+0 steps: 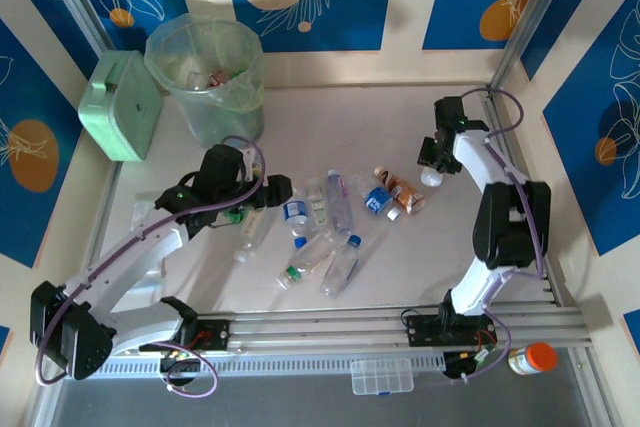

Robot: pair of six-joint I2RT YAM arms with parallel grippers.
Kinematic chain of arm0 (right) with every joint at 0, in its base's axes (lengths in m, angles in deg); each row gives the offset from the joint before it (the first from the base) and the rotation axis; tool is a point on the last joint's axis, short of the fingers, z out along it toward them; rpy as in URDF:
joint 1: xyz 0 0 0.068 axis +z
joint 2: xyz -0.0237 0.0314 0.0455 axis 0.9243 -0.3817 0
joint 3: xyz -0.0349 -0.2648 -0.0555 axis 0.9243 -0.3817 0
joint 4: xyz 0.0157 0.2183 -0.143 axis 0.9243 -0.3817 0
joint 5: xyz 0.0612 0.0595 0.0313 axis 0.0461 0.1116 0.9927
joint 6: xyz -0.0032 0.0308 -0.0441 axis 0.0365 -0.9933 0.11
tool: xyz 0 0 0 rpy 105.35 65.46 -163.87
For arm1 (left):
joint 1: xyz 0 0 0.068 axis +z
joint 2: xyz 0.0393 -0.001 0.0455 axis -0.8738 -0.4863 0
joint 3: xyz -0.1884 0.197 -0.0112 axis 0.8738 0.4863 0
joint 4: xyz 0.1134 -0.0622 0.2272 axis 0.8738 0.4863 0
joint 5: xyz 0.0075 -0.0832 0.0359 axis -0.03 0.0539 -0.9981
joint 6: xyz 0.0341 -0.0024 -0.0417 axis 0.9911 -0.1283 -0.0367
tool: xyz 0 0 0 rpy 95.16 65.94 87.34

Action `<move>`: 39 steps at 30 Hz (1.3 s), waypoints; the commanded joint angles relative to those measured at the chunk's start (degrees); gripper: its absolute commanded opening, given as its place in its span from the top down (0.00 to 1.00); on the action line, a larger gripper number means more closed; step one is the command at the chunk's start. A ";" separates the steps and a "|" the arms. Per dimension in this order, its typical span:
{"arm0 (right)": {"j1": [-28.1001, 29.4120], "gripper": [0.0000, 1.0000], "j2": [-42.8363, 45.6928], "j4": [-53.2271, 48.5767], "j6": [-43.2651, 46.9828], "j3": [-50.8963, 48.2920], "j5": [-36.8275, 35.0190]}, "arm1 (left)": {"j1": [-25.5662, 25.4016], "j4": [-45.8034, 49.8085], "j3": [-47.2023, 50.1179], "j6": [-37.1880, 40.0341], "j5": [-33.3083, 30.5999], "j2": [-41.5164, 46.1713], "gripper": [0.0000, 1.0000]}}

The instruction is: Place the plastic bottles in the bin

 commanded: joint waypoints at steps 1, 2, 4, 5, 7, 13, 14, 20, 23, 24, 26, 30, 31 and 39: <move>2.56 0.53 8.21 3.67 -0.95 -1.02 1.67 | 0.52 0.50 -2.58 -0.44 -1.77 3.12 0.17; 3.29 0.53 10.39 4.73 -1.17 -1.67 3.67 | 0.48 -0.07 -2.48 -0.43 -1.57 3.79 0.17; 4.59 0.53 14.25 7.02 -1.30 -3.20 8.43 | 0.45 -1.75 -1.88 -0.76 -1.23 5.61 0.17; 5.22 0.53 16.40 7.91 -1.67 -3.88 11.42 | 0.39 -3.03 -1.37 -0.89 -0.93 6.67 0.17; 6.03 0.53 20.22 10.15 -1.90 -5.48 18.38 | 0.39 -5.30 -0.77 -0.55 0.47 8.46 0.16; 10.27 0.53 30.66 13.60 -2.20 -10.39 33.98 | 0.40 -16.99 0.01 0.92 11.53 10.68 0.15; 11.15 0.53 31.98 13.58 -1.83 -11.04 36.71 | 0.39 -18.97 -0.06 0.93 13.09 10.52 0.15; 19.21 0.54 39.18 13.25 -0.46 -15.58 43.61 | 0.24 -29.07 -0.23 -2.90 18.99 7.67 0.16; 22.24 0.54 41.97 13.43 -0.36 -17.63 44.52 | -1.00 -36.30 -0.31 -6.37 22.88 5.06 0.16; 22.90 0.54 42.74 13.72 -0.58 -18.33 44.65 | -1.79 -39.63 -0.49 -7.57 24.62 4.19 0.15; 23.79 0.54 44.02 14.50 -1.21 -19.56 45.29 | -3.74 -44.02 -0.58 -8.84 25.21 2.62 0.13; 25.57 0.54 45.81 16.25 -2.08 -21.33 45.61 | -8.10 -43.09 -2.74 -6.26 23.96 -0.87 0.11; 25.90 0.54 46.07 16.57 -1.99 -21.61 45.60 | -8.68 -42.71 -3.02 -6.10 23.35 -1.74 0.11; 27.25 0.54 46.24 18.30 -2.20 -22.46 44.99 | -14.31 -55.24 -2.00 -10.67 21.44 -7.89 0.14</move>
